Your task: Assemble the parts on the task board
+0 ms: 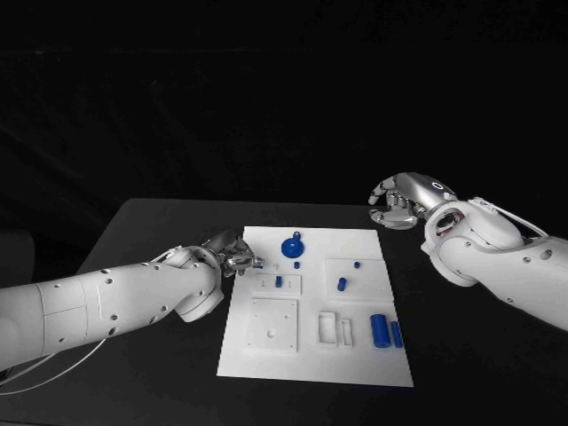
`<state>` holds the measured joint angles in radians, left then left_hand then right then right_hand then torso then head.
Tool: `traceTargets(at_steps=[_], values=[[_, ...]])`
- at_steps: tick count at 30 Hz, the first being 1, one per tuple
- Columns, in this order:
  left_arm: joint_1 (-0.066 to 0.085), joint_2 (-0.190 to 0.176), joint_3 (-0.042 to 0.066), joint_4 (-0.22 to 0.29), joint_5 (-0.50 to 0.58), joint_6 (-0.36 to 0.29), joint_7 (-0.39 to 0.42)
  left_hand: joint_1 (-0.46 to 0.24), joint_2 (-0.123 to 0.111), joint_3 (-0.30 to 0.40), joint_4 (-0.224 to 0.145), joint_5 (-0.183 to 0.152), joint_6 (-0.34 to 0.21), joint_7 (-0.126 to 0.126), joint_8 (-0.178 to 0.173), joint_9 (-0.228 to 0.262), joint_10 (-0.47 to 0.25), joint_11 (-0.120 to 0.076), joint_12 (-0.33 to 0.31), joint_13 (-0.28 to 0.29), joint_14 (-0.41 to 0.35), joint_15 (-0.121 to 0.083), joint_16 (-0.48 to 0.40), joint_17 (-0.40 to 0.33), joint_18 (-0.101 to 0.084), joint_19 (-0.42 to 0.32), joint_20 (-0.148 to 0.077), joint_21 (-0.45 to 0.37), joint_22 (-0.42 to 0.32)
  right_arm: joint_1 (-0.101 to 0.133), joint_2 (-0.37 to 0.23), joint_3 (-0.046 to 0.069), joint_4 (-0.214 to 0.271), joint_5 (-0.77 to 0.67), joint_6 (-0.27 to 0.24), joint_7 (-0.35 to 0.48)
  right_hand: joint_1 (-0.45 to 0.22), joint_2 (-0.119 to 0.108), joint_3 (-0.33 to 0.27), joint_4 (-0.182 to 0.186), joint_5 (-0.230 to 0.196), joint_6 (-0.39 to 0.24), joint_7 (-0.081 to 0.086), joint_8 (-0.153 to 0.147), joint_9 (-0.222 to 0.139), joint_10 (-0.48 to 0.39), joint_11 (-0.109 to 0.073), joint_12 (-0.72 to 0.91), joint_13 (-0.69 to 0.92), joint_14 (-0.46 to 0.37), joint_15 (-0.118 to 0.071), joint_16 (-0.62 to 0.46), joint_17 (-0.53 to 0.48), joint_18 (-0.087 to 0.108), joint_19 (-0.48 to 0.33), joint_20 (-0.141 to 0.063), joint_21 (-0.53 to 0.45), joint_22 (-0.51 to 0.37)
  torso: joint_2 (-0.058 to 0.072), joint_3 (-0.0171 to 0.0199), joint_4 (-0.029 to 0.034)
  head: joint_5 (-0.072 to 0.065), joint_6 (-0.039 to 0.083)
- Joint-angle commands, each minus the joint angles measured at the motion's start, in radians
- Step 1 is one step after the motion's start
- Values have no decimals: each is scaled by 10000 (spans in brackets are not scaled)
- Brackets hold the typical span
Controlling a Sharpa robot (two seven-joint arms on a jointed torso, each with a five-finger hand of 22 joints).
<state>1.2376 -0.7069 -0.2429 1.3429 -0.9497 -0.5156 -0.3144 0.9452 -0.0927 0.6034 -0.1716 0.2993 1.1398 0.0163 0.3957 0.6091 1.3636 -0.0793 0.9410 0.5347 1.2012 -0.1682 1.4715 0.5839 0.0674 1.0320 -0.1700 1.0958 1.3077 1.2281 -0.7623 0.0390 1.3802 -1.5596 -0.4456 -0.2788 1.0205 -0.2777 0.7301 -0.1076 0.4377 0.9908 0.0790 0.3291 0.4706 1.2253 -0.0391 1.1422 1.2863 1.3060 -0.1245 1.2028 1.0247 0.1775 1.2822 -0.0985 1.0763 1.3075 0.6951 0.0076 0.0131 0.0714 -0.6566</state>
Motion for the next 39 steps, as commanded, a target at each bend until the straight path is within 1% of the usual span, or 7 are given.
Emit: traceTargets(at_steps=[1,6,12,15,23,31,39], values=[[-97,21,6,50,-321,-296,-97,121,17,590,-516,58,712,-158,109,12,395,-293,35,17,487,-450,35,13,115,77,-1082,45,165,0,7,4,-6,-17,41,109,-68,35,7,53,50,237,162,-53,12,-470,223,6,-7,96,-8,-51,11,843,-11,-61,-63,96,-31,9,27,1,-46],[-202,65,5,44,-402,-37,-221,118,10,591,-493,92,754,-169,123,12,424,-302,58,34,519,-457,59,26,125,98,-1080,64,167,0,4,4,-7,-11,49,117,-68,35,8,52,63,238,161,-53,13,-473,223,3,-10,96,-8,-51,11,843,-10,-62,-63,97,-5,12,-5,22,-39],[-274,150,5,0,-440,502,-407,112,16,590,-484,95,759,-170,124,11,429,-302,63,39,523,-456,64,30,126,99,-1078,68,167,0,6,4,-11,-5,63,123,-68,35,9,51,77,238,161,-54,14,-478,223,-1,-13,96,-8,-52,12,843,-10,-62,-63,98,3,11,-11,16,-72],[-284,197,7,-46,-442,895,-417,108,30,590,-481,107,762,-169,123,9,432,-300,68,43,525,-454,67,32,126,97,-1076,70,168,-4,20,4,-31,4,70,132,-68,35,9,51,81,238,161,-54,14,-479,222,-3,-15,96,-8,-52,12,843,-10,-62,-64,98,9,7,-10,9,-101],[-289,301,8,-231,-468,1227,-533,57,87,556,-476,116,808,-177,145,11,456,-305,108,73,559,-452,109,56,127,97,-1063,88,172,-4,57,4,-56,55,93,146,-56,41,14,38,102,237,160,-55,15,-474,222,3,-11,96,-9,-53,13,843,-9,-64,-63,100,6,16,-5,-11,-147],[-323,406,8,-385,-663,1261,-530,57,97,554,-485,115,812,-179,147,11,458,-308,115,78,564,-453,115,59,129,97,-1062,92,172,-4,57,4,-60,58,95,153,-52,45,15,31,117,237,160,-56,16,-479,221,-2,-15,95,-10,-54,13,843,-8,-65,-64,101,7,10,-6,-32,-182],[-344,459,8,-445,-851,1000,-436,56,105,553,-491,110,813,-180,147,10,458,-309,120,82,566,-454,119,62,131,97,-1062,94,172,-4,63,4,-59,59,104,168,-52,49,14,28,135,237,160,-57,17,-481,222,-3,-16,95,-10,-55,14,843,-8,-65,-65,101,9,12,-1,-66,-215]])
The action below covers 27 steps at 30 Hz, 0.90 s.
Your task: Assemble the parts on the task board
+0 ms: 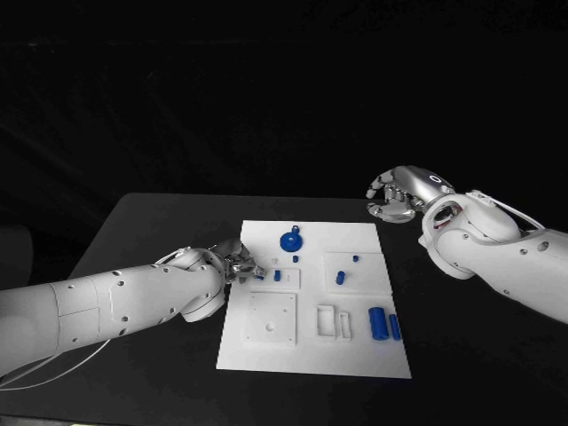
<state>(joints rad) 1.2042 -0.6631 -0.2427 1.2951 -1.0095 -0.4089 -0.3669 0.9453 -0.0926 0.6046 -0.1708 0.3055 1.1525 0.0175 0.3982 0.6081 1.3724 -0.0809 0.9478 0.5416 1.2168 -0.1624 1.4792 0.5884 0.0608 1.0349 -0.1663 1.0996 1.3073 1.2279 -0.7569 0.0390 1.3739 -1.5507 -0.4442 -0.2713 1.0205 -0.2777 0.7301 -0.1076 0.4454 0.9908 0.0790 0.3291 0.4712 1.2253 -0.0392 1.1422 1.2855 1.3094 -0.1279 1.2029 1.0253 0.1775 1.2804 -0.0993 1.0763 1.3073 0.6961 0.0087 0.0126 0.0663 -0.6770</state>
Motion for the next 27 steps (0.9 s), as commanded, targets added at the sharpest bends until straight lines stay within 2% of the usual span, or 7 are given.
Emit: traceTargets(at_steps=[1,27], values=[[-13,16,7,52,-331,-67,98,55,104,541,-499,47,686,-191,122,20,370,-293,52,14,411,-512,43,17,198,68,-1099,57,177,-1,8,4,4,-29,90,95,-52,52,14,28,61,237,160,-57,11,-479,222,-1,-7,61,24,-56,8,843,10,-57,-65,103,-2,-3,7,-25,-15],[-56,87,7,-89,-559,276,-52,53,115,543,-507,-48,669,-188,111,10,350,-291,54,24,403,-513,33,15,208,68,-1096,63,173,-1,-10,4,5,-29,117,136,-59,62,7,21,83,238,161,-58,14,-476,222,3,-7,62,24,-58,10,843,11,-56,-66,105,-1,-8,7,-20,-89]])
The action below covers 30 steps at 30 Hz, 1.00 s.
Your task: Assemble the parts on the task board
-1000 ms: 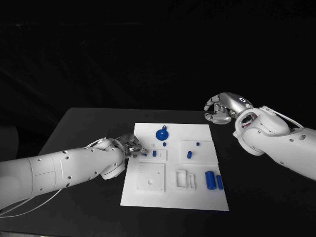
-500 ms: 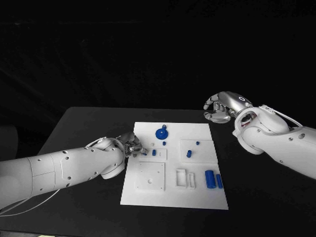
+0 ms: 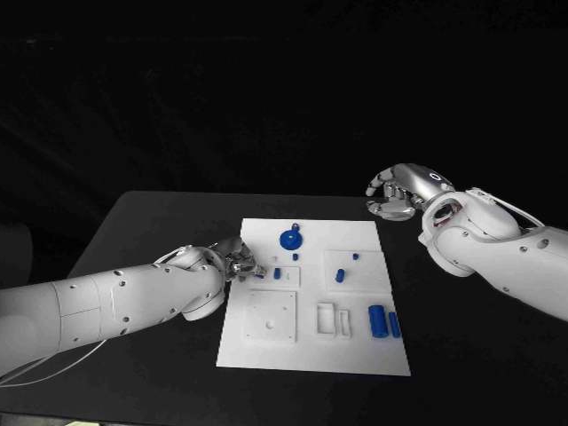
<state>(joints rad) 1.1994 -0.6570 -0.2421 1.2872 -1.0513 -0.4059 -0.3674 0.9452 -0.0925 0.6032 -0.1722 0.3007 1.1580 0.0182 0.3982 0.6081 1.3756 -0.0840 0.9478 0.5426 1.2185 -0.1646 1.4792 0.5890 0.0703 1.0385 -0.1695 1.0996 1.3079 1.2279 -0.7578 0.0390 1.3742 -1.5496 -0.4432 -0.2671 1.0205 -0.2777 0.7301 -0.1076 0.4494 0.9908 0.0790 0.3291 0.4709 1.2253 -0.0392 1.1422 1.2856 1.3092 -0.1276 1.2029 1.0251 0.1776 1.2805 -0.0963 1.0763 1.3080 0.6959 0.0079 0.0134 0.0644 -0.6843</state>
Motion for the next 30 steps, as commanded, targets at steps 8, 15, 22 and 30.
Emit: traceTargets(at_steps=[8,15,22,30], values=[[-9,52,1,-54,-192,494,-146,50,109,558,-489,-40,603,-192,104,4,310,-255,52,16,378,-487,23,5,114,25,-1061,63,165,-1,-9,4,7,-40,118,102,-60,64,6,18,47,238,161,-58,17,-474,222,6,-7,64,22,-60,13,842,11,-86,-67,99,-7,3,8,-10,-24],[-15,120,1,-115,-201,406,-144,34,99,555,-471,-79,594,-185,97,-2,301,-247,46,17,366,-480,10,1,114,16,-1056,62,163,-1,-11,3,12,-40,102,117,-61,65,4,15,51,238,160,-59,18,-477,222,3,-10,64,22,-60,14,842,10,-86,-68,100,-4,8,-1,-10,-3],[-63,211,2,-157,-267,378,-142,32,111,561,-459,-96,592,-183,95,-5,297,-246,42,17,363,-478,5,-1,116,14,-1054,61,161,-1,-28,3,17,-40,104,123,-62,68,3,12,55,239,160,-59,20,-481,222,-1,-13,64,22,-61,14,842,11,-87,-69,101,0,3,-8,-25,-16],[-70,214,2,-195,-279,499,-181,37,116,566,-458,-106,591,-183,94,-7,296,-246,41,18,363,-477,3,-2,118,14,-1054,62,161,-1,-29,3,15,-40,115,126,-63,69,2,10,59,240,160,-59,21,-475,222,5,-9,65,21,-62,15,842,11,-87,-69,101,-9,12,0,-40,-17]])
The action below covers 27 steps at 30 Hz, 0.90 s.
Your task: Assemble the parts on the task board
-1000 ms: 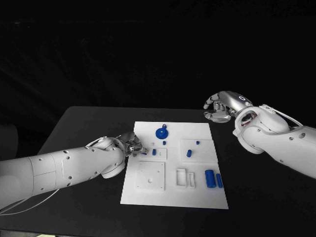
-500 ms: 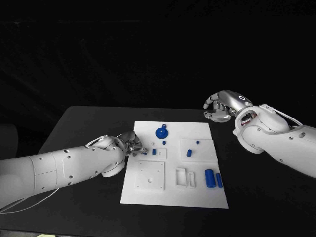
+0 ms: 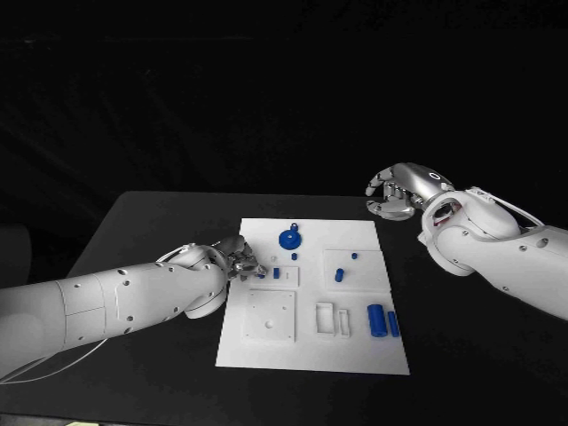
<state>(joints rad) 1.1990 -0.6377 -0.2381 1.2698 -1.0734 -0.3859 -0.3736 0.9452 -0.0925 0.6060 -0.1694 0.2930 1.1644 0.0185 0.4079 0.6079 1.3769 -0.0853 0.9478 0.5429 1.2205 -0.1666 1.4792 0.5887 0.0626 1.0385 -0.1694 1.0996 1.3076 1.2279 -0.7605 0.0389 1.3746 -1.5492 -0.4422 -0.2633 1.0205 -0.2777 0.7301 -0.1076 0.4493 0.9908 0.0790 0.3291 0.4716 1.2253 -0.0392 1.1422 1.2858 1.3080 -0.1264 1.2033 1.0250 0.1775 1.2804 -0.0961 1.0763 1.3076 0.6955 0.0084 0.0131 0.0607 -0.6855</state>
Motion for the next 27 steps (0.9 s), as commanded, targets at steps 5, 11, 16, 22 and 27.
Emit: traceTargets(at_steps=[5,11,16,22,27], values=[[-66,25,-38,-23,-74,418,-159,38,115,538,-486,-34,526,-186,-4,-6,282,-232,41,15,344,-457,3,0,196,14,-1055,62,164,-1,-7,4,-2,-44,116,93,-63,69,1,8,62,241,160,-59,15,-475,221,5,-11,77,9,-66,17,843,12,-90,-70,105,-1,-1,12,-11,-20],[-66,-8,-38,-65,-184,431,-213,41,114,539,-488,-39,525,-186,-4,-7,282,-232,40,16,343,-456,1,0,197,13,-1055,63,164,-1,16,4,-23,-44,117,97,-64,70,0,6,66,242,160,-59,16,-477,221,4,-13,77,8,-67,18,843,12,-90,-70,106,1,-2,10,-8,-13],[-66,-27,-38,-116,-234,464,-233,48,116,543,-490,-39,527,-186,-4,-7,282,-232,40,17,343,-456,1,-1,198,12,-1055,64,164,-1,13,4,-30,-43,122,100,-67,72,-1,6,69,241,160,-60,17,-481,221,0,-16,77,8,-68,18,843,12,-90,-71,106,3,-1,17,-10,-12],[-66,-43,-38,-113,-237,507,-241,55,120,548,-494,-37,528,-187,-3,-8,283,-233,41,18,344,-456,1,0,200,11,-1055,65,164,-2,15,4,-36,-43,125,100,-69,73,-2,5,72,242,160,-60,17,-475,221,6,-12,77,8,-68,18,843,12,-89,-72,106,0,-8,6,-6,-29],[-66,-54,-38,-118,-245,509,-250,60,119,550,-499,-37,530,-188,-2,-8,284,-233,42,19,345,-456,2,0,201,10,-1054,66,165,-2,14,4,-36,-43,127,101,-69,74,-3,3,76,242,159,-60,18,-474,221,8,-12,78,8,-68,19,843,13,-90,-72,107,2,-3,8,-7,-36]])
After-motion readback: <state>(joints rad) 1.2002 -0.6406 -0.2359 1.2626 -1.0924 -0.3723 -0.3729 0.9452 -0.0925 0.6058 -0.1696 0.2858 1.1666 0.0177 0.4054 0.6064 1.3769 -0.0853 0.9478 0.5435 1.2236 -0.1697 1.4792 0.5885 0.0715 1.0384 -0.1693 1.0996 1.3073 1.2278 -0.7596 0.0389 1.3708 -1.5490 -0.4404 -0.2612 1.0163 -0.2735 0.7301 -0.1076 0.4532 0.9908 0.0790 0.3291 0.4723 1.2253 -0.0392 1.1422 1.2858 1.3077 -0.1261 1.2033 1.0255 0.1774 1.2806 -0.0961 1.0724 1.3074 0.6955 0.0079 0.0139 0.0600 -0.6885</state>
